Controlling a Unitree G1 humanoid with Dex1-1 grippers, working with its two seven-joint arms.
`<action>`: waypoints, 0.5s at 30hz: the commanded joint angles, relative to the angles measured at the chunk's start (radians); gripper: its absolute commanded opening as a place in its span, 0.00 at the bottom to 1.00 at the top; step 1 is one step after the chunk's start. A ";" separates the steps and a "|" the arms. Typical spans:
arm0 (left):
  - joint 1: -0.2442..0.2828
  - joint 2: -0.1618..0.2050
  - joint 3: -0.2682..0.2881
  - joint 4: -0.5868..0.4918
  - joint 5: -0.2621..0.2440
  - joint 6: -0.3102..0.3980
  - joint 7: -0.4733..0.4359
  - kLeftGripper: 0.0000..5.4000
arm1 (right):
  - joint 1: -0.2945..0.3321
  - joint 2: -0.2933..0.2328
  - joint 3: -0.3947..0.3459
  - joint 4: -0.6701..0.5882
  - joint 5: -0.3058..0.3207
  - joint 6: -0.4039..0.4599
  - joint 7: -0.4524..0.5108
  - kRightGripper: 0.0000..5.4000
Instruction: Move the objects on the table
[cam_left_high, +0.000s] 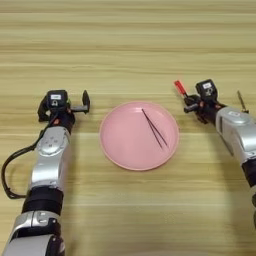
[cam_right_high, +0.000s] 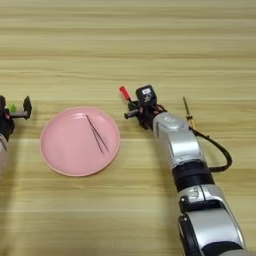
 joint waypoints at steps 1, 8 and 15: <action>-0.004 0.006 -0.008 0.002 0.015 -0.012 0.007 1.00 | -0.009 -0.005 0.004 0.015 -0.009 -0.002 -0.002 0.08; -0.004 0.006 -0.006 0.003 0.018 -0.019 0.006 1.00 | -0.008 -0.005 0.007 0.024 -0.018 -0.002 -0.005 0.19; -0.004 0.005 -0.005 0.003 0.018 -0.022 0.006 1.00 | -0.009 -0.004 0.006 0.029 -0.021 -0.005 -0.004 0.33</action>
